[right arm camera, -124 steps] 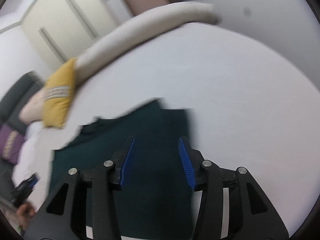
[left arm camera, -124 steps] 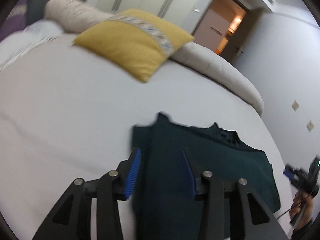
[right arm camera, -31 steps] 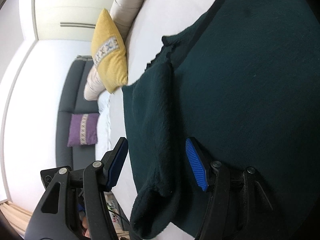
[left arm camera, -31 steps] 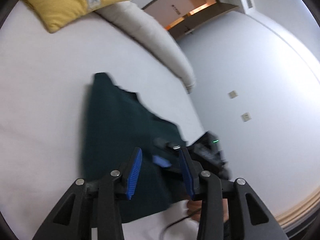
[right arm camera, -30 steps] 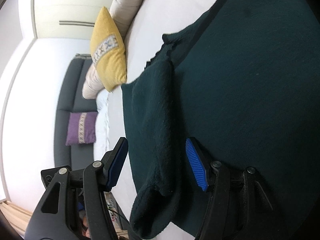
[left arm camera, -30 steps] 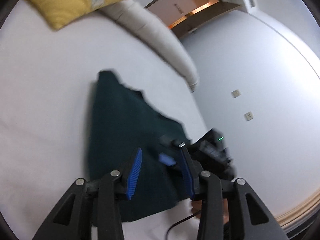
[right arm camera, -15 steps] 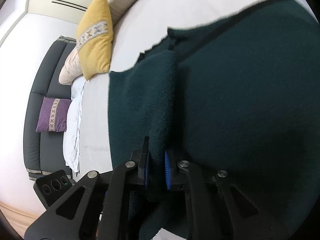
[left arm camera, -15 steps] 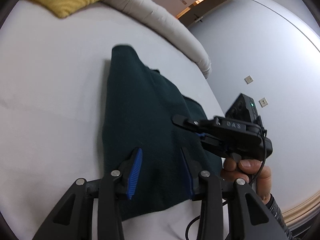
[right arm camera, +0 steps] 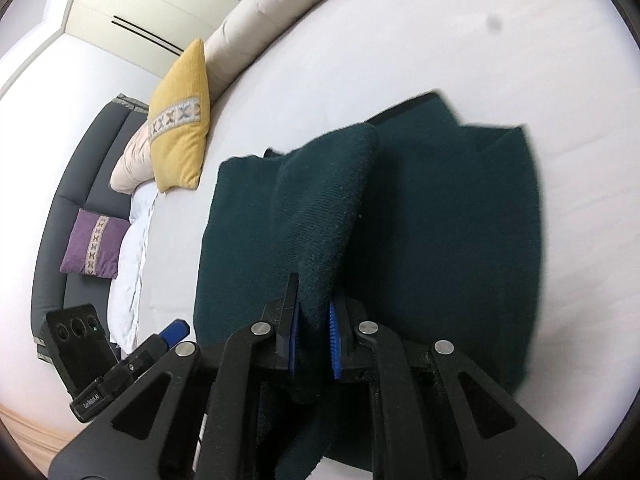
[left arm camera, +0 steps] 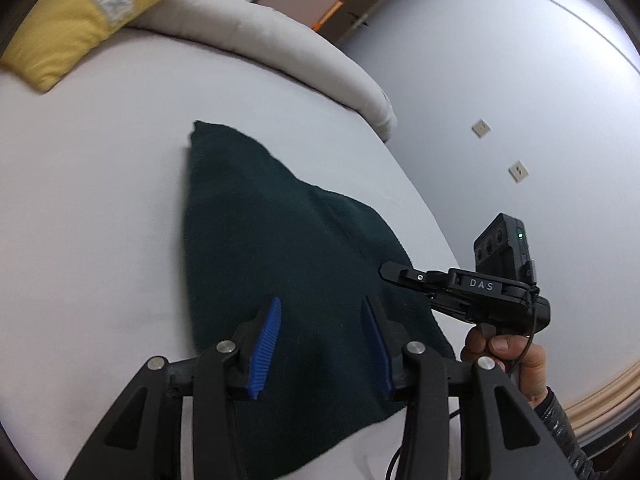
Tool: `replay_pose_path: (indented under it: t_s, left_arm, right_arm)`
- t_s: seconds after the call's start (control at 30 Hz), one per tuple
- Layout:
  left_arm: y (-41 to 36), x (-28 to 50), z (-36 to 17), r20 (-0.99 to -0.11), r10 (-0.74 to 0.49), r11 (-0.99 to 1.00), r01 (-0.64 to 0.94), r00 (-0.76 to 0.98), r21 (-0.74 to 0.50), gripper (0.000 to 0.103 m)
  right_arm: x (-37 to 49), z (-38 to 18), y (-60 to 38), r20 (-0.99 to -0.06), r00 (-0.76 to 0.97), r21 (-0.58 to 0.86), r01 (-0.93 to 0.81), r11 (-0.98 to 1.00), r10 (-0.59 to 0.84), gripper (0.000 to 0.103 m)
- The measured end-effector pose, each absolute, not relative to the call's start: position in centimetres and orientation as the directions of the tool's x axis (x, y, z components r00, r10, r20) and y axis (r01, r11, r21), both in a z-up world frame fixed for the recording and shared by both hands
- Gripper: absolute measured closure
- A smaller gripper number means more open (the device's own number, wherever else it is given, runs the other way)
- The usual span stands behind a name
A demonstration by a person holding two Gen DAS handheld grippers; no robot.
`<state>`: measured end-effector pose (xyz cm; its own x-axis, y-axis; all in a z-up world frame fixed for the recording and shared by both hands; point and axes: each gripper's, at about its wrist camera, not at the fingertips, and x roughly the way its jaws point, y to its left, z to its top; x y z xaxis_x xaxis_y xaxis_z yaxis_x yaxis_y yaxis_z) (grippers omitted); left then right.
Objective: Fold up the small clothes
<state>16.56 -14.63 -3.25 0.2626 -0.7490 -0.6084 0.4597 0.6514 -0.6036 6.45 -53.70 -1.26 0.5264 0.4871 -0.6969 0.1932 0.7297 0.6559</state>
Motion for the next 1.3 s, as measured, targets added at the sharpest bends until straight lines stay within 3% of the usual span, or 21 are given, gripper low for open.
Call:
replay_pose_path:
  t_s: [0.5,0.87,1.0,1.07,1.1,1.17,1.3]
  left_arm:
    - [-19.6,18.7,-3.2,-0.665,-0.695,0.691,0.51,0.273,-0.513,0.059]
    - [-20.6,19.1,-5.5,-0.7,-0.658,0.712,0.529,0.276,-0.462,0.06]
    - [-20.1,19.7,-6.8,-0.701,-0.665,0.708,0.516,0.257,-0.482,0.069]
    - [-19.6,19.9,-7.0,-0.704,-0.662,0.713,0.504,0.255,-0.488,0.075]
    - [-19.4,19.9,-7.2,-0.703,-0.664,0.713,0.499,0.255,-0.493,0.078]
    - [-18.9,19.8,-7.5,-0.695,-0.671,0.712,0.483,0.258,-0.509,0.079]
    - [-19.0,19.0,-7.4,-0.707,-0.644,0.736,0.488,0.293,-0.469,0.079]
  right_arm:
    - [4.1,-1.7,-59.3,-0.693,0.552,0.661,0.231,0.714,0.464,0.093]
    - [2.4,-5.8,-62.3,-0.666,0.565,0.709,0.276,0.648,0.488,0.093]
    - [2.2,-8.2,-63.0,-0.592,0.606,0.786,0.286,0.549,0.531,0.089]
    - [1.6,-7.4,-63.3,-0.606,0.607,0.776,0.311,0.549,0.514,0.083]
    - [1.2,-6.8,-63.5,-0.631,0.606,0.753,0.33,0.569,0.483,0.075]
    - [0.1,-4.3,-63.3,-0.698,0.612,0.668,0.371,0.645,0.372,0.075]
    - [-1.8,0.5,-59.7,-0.608,0.666,0.71,0.212,0.672,0.432,0.075]
